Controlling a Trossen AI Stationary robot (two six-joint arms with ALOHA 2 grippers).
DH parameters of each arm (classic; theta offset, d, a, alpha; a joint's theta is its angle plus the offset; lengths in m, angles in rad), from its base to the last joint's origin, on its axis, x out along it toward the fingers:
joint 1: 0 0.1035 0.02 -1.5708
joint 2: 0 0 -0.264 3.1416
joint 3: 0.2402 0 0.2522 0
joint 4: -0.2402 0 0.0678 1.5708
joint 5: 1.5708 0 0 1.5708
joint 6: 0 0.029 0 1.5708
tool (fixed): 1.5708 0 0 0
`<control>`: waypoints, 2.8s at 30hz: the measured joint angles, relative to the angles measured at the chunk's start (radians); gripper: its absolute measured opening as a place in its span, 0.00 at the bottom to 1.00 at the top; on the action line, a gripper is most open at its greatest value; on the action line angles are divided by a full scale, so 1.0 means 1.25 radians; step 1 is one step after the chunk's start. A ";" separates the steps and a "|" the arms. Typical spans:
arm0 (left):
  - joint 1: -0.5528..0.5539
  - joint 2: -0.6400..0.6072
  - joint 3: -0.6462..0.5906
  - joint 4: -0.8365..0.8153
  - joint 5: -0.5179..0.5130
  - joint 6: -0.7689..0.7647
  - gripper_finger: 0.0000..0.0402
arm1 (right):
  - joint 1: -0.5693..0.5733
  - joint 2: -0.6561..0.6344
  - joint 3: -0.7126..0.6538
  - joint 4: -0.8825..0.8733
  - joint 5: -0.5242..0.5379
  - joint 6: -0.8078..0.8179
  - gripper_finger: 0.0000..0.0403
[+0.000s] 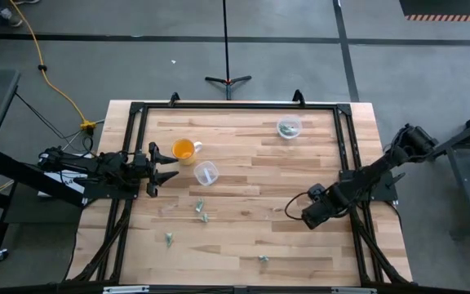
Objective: Pick and place Stevia / Truvia into bins
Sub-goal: Put the stevia packet into the bottom transparent container
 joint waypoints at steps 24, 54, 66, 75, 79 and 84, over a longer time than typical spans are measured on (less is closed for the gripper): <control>0.000 0.000 0.000 0.001 0.000 0.000 0.60 | 0.008 0.044 -0.002 0.030 0.030 -0.009 0.41; 0.000 0.000 0.000 0.002 0.000 0.000 0.60 | -0.090 0.044 0.002 0.376 0.246 -0.294 0.00; 0.000 0.000 0.000 0.007 0.000 0.000 0.60 | -0.271 0.112 0.002 0.942 0.312 -0.860 0.00; 0.000 0.000 0.000 0.007 0.000 0.000 0.60 | -0.401 0.258 0.086 1.135 0.183 -1.054 0.00; 0.000 0.000 0.000 0.007 0.000 0.000 0.60 | -0.423 0.333 0.194 1.115 0.147 -1.129 0.00; 0.000 0.000 0.000 0.006 0.000 0.000 0.60 | -0.446 0.416 0.333 1.027 0.131 -1.185 0.00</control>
